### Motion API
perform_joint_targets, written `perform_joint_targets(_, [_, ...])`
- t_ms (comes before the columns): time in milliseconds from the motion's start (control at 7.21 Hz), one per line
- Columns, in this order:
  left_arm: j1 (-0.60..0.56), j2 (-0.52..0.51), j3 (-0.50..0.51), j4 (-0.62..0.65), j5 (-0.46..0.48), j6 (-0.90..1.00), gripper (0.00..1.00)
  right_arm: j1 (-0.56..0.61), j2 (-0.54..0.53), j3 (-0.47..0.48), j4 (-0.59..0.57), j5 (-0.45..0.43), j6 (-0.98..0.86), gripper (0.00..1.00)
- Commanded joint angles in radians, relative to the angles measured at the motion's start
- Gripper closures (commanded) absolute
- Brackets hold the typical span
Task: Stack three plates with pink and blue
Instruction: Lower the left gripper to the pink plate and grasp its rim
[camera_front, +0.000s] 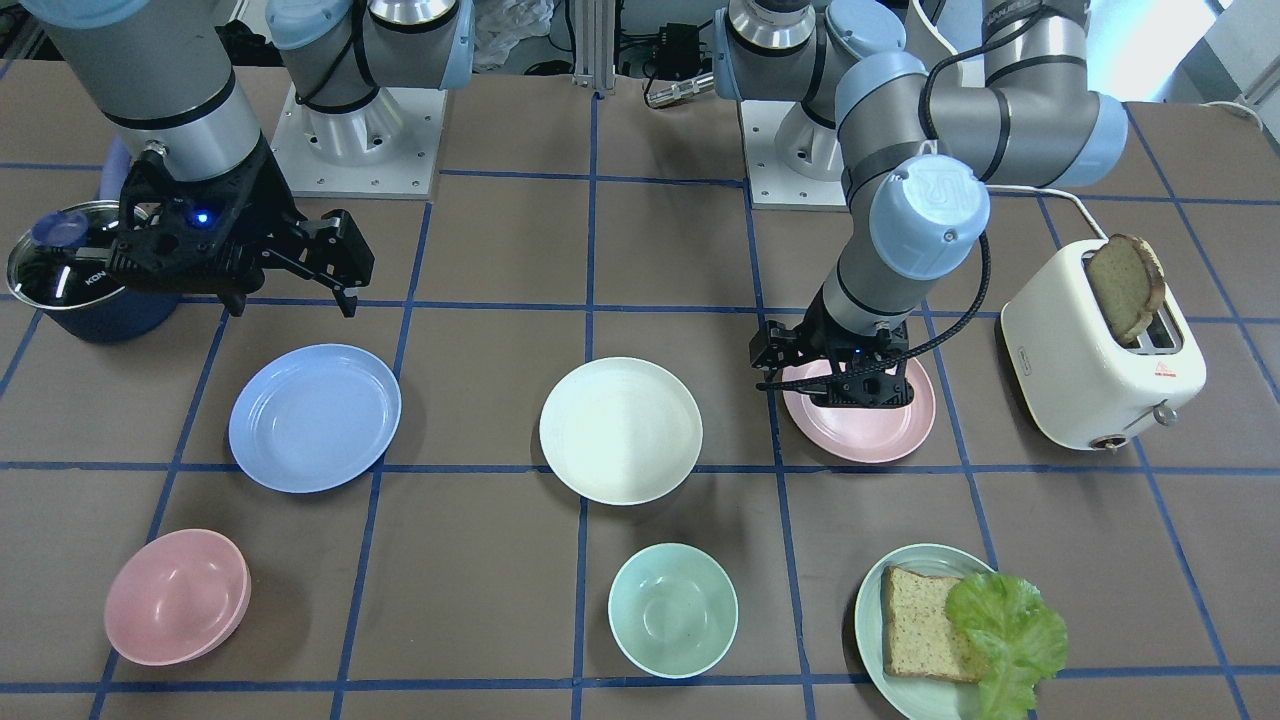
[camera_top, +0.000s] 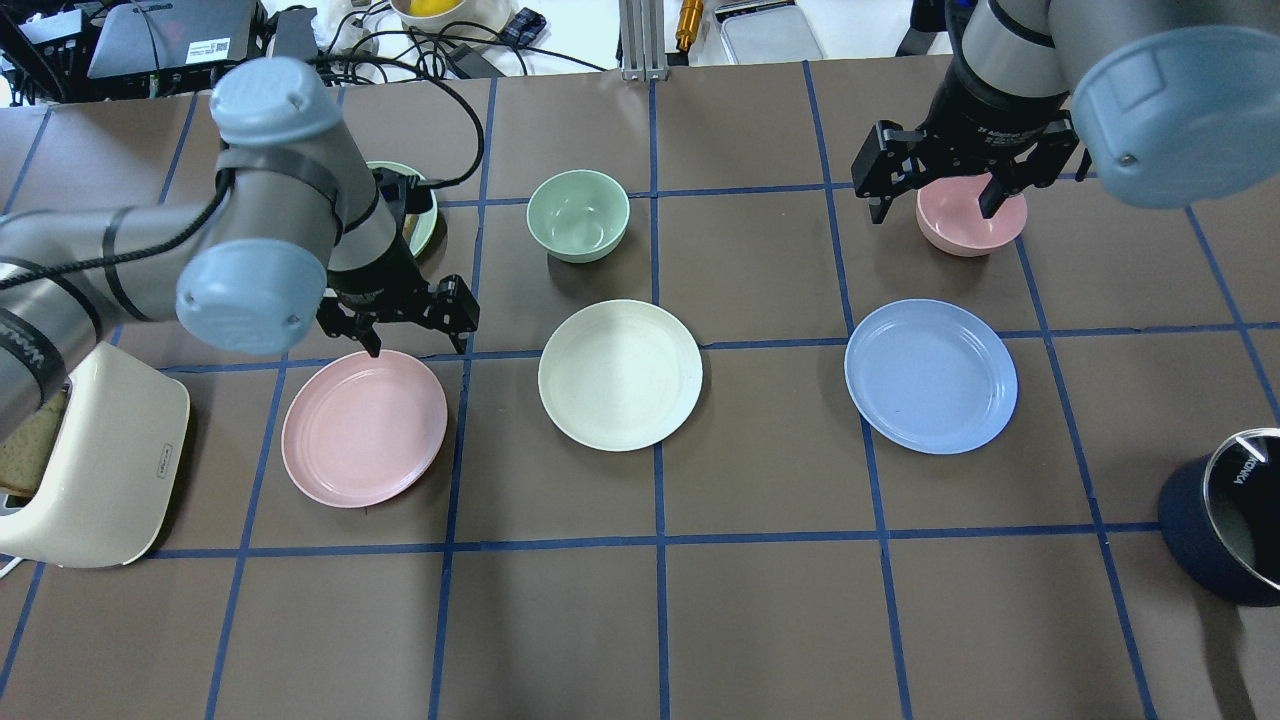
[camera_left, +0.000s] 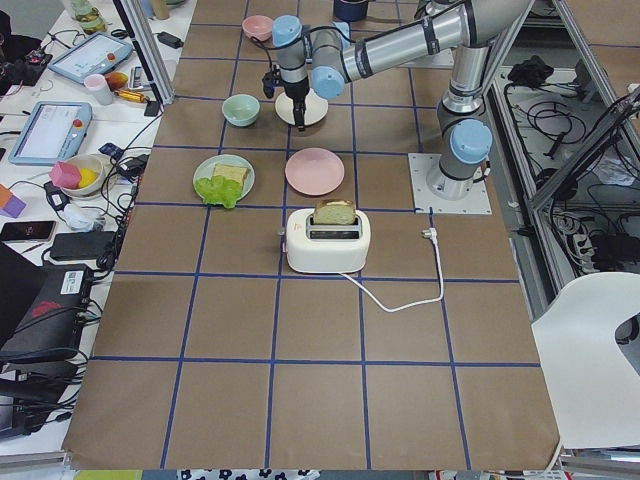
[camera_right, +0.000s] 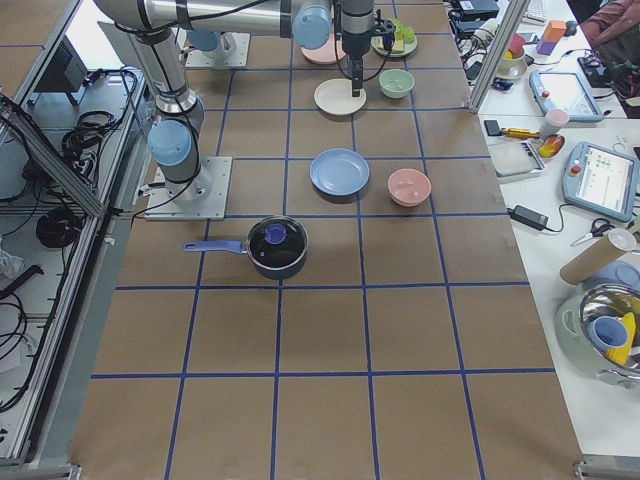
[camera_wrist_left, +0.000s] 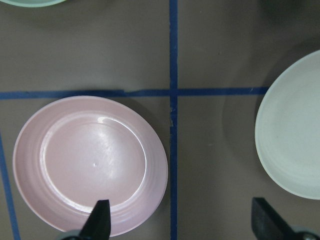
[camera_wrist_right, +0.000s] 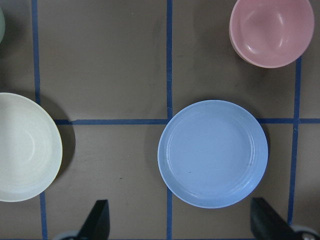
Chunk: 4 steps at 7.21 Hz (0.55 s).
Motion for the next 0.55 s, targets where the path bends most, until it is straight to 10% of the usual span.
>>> perform_joint_targets(0, [0.000, -0.037, -0.150, 0.195, 0.014, 0.000, 0.00, 0.000, 0.001, 0.009, 0.001, 0.005, 0.000, 0.00])
perform_joint_targets(416, [-0.007, -0.074, -0.229, 0.291, 0.017, 0.020, 0.44, 0.000, 0.002, 0.020, -0.007, 0.000, 0.002, 0.00])
